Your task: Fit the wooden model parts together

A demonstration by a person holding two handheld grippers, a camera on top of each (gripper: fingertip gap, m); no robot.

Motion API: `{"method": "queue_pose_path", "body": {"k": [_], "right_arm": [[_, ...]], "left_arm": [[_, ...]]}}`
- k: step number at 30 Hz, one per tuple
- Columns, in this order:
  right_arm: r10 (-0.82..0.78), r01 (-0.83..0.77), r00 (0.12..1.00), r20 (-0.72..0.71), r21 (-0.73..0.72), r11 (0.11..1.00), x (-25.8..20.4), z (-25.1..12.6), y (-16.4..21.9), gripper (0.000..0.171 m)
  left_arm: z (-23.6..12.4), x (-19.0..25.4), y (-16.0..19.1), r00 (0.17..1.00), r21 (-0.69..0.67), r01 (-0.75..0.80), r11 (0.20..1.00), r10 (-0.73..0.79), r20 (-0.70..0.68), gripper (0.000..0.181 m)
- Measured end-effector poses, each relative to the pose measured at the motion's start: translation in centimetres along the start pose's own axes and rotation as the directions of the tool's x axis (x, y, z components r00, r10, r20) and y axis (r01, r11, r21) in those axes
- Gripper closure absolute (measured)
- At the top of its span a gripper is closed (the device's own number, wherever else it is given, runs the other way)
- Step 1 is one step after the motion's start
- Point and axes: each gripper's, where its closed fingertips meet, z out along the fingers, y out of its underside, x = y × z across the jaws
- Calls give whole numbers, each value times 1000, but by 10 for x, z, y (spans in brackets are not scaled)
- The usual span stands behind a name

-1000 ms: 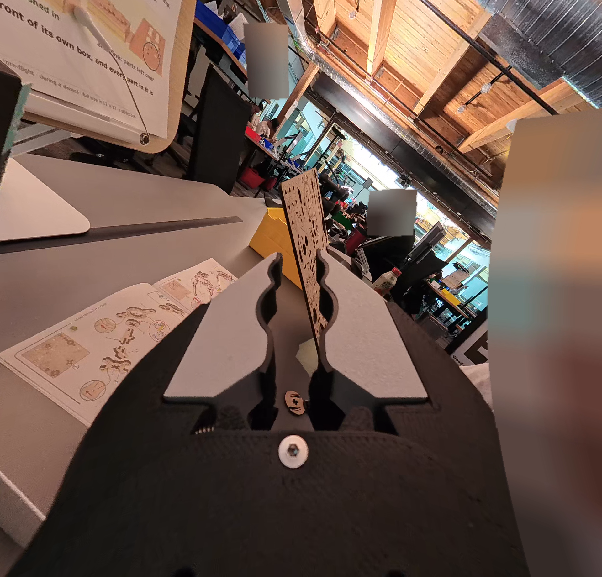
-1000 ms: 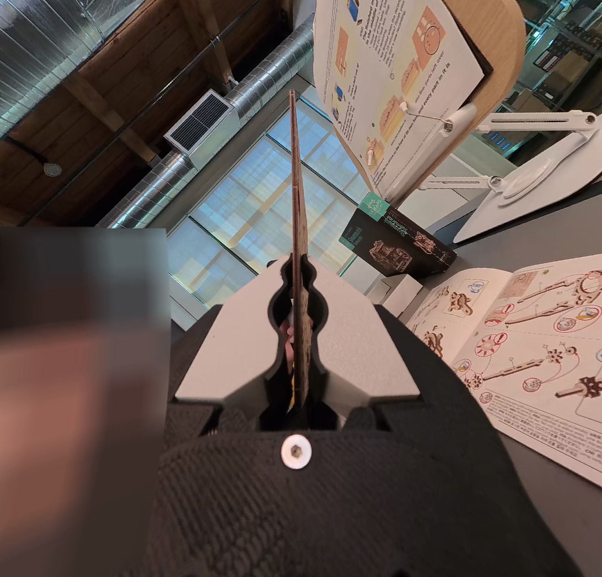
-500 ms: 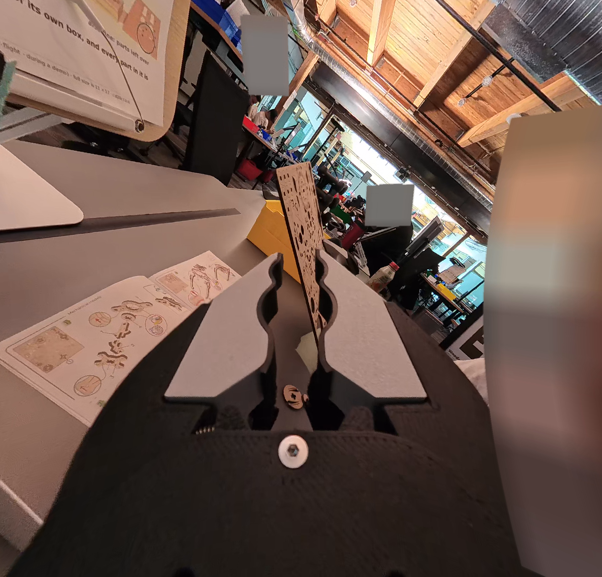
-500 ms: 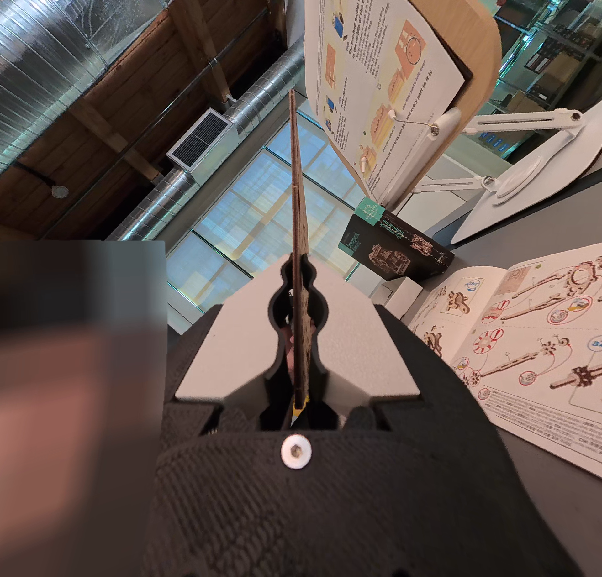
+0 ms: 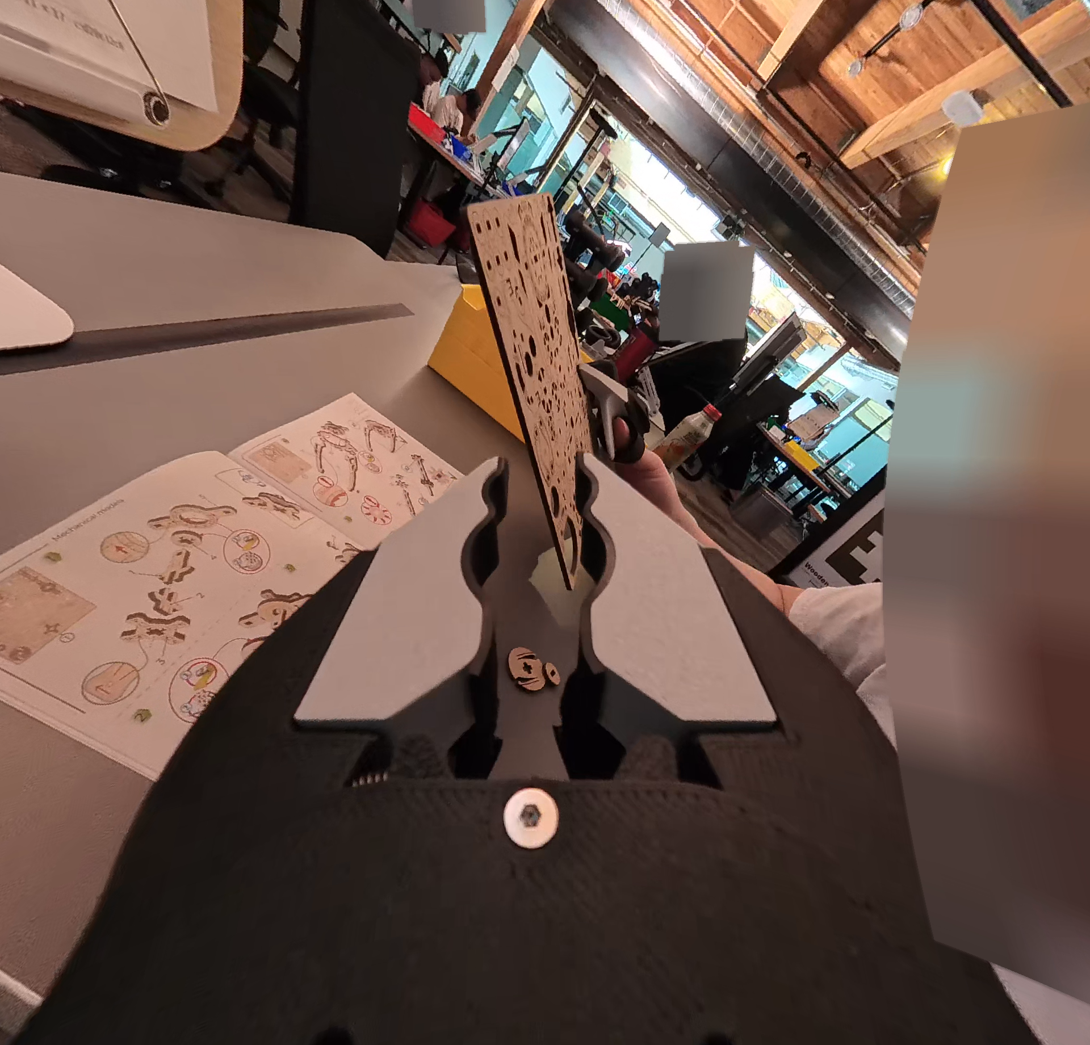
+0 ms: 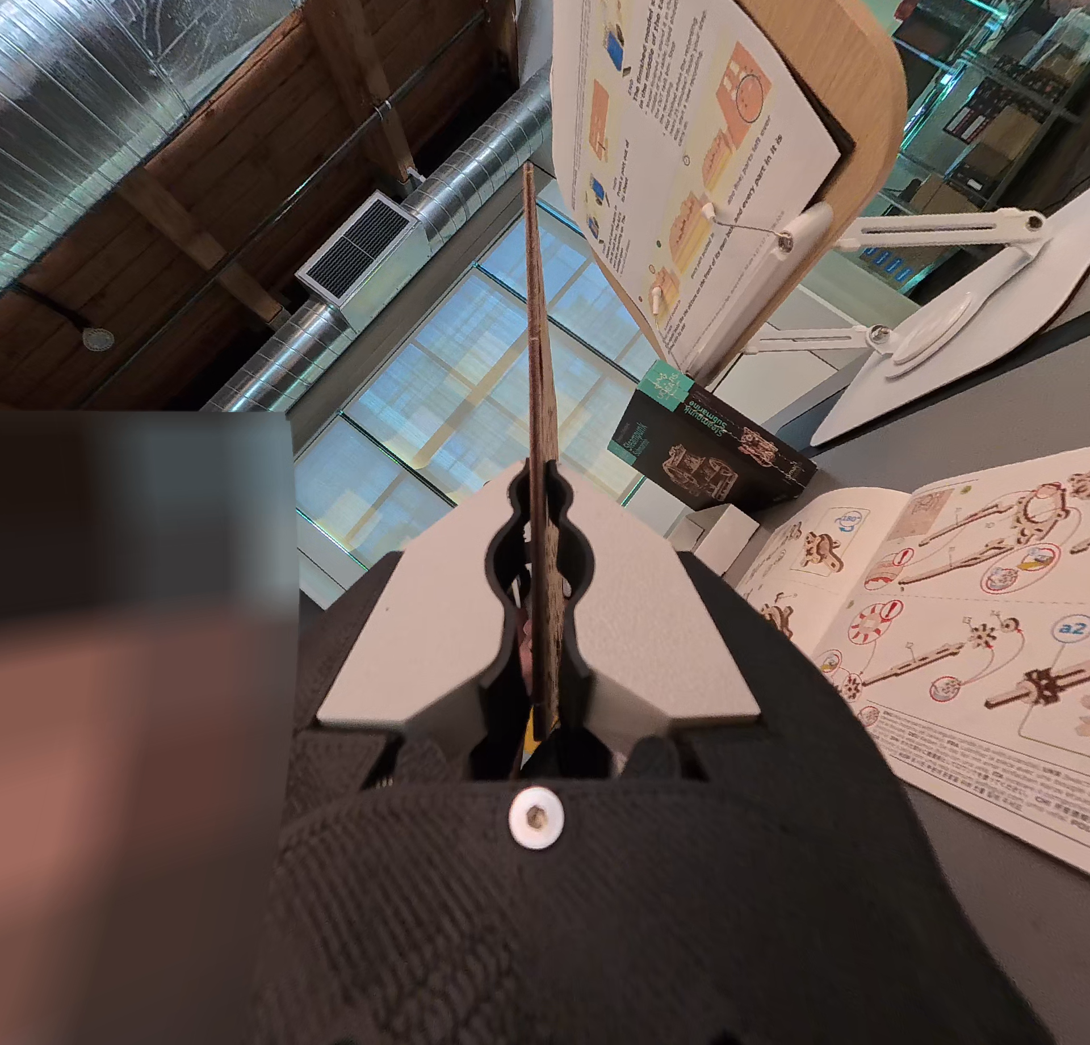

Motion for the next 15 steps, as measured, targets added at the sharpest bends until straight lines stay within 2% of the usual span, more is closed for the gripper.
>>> {"method": "queue_pose_path", "body": {"k": [6, 15], "right_arm": [[-27, 26, 999, 32, 57, 998, -7, -4, -12, 170], [-12, 11, 1000, 24, 35, 999, -4, -1, -6, 169]], "left_arm": [[-2, 1, -3, 1000, 16, -4, 1000, 4, -3, 161], [1, 0, 3, 1000, -7, 3, 1000, -3, -9, 160]]}}
